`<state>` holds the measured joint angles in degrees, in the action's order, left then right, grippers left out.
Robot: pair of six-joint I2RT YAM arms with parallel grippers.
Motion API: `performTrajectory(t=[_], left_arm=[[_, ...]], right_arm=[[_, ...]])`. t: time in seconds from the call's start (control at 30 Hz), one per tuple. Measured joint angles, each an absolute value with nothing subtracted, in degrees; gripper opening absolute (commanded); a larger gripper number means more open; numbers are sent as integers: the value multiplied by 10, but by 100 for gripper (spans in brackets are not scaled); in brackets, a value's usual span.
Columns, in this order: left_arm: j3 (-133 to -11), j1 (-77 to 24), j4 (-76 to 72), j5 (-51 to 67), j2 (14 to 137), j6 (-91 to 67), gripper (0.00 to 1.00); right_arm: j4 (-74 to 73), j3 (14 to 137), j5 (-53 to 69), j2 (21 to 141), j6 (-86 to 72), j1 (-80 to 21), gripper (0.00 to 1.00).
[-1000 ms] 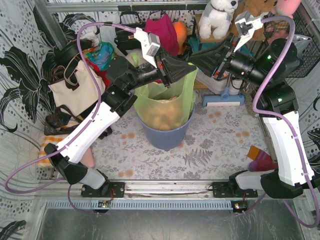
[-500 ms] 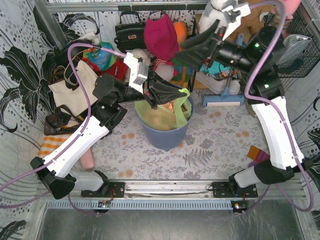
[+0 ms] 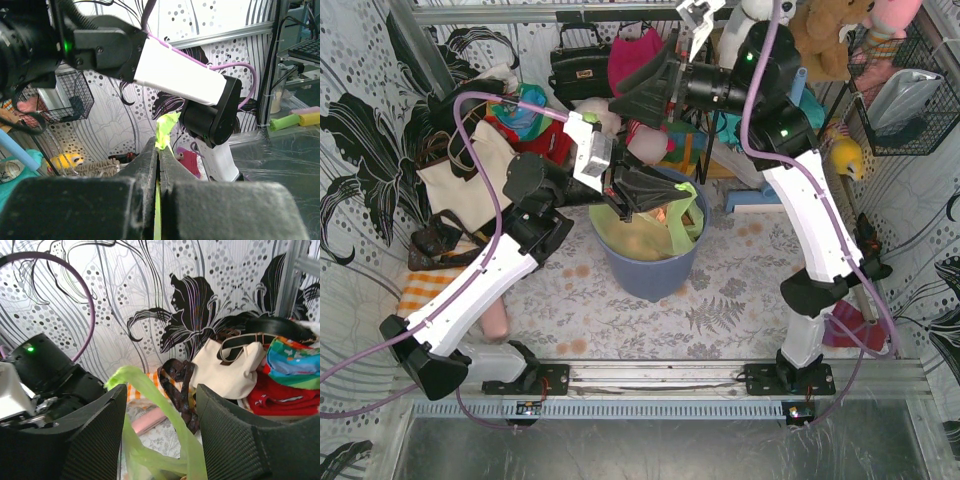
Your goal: Tie the trash bag
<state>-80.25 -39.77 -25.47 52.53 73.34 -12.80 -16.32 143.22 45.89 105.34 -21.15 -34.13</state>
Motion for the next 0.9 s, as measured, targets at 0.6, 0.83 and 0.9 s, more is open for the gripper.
performTrajectory(t=[0.6, 0.83, 0.9], left_arm=[[-821, -398, -256, 526, 756, -128, 8], [-821, -398, -256, 526, 756, -128, 8], [-821, -398, -256, 526, 756, -128, 8]], right_arm=[[-158, 1424, 479, 1070, -276, -383, 41], [-158, 1425, 489, 1072, -292, -386, 39], [-156, 1425, 494, 1072, -301, -386, 39]])
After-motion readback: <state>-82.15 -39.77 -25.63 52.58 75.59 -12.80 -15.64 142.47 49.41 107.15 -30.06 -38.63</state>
